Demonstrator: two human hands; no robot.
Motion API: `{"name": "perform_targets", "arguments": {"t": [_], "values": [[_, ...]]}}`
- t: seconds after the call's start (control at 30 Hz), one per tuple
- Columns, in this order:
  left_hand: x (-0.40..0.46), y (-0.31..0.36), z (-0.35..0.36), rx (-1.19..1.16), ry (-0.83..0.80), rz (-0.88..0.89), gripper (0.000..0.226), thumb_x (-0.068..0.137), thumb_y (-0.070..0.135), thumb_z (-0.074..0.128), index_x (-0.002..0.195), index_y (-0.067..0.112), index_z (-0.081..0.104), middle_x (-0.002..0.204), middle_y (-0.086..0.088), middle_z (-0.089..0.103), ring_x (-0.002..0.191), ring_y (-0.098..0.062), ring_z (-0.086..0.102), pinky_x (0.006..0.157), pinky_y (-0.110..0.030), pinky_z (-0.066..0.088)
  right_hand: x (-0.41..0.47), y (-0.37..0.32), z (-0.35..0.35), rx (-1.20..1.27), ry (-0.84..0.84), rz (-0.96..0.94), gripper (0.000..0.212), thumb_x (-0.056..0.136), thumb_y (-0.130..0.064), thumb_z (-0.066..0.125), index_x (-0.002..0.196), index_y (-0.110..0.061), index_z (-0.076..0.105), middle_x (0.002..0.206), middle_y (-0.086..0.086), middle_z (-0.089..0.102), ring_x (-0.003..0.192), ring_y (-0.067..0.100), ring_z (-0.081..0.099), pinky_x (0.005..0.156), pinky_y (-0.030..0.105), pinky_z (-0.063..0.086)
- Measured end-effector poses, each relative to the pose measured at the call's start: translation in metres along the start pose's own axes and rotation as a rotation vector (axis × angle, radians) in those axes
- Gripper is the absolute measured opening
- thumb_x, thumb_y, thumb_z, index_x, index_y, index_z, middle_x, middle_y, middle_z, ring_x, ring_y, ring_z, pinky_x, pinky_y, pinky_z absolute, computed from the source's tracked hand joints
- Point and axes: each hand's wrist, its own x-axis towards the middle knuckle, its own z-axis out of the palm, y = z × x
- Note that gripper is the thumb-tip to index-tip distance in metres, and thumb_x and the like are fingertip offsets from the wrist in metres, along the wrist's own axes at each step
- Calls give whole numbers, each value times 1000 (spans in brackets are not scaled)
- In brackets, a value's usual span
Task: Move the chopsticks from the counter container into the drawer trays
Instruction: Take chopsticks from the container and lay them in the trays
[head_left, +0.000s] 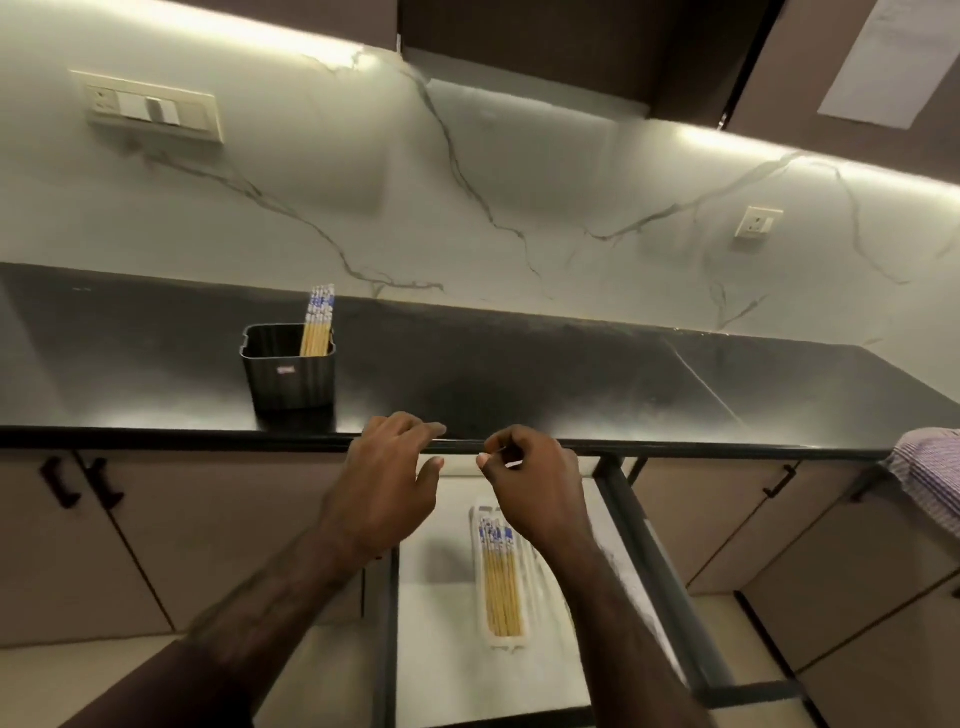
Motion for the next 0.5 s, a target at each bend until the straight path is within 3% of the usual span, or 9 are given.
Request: {"name": "perform_targets", "arguments": {"t": [0.13,0.3,0.5], "values": [[6,-67,-40,2,32,10,38,86,25,65,123,20,63,114,1,63,104,-16,53,89,-39,50,15,-52,49,0,8,-39,11,89,-30,67,97,-22,70,85,-10,69,75,2,61,63,9,43],[22,-156,-92,35,15,38,40,85,26,65,124,20,61,116,-1,62,106,-18,54,87,-40,52,36,-119,116,46,35,-18,7,87,-30,69,91,-25,70,82,-10,70,82,8,64,77,28,53],[51,-232,-134,27,27,50,37,84,20,67,120,17,64,115,-2,65,104,-19,55,86,-36,51,59,-177,173,67,27,-20,11,90,-26,67,99,-20,70,84,-10,66,79,0,61,64,10,42]]}}
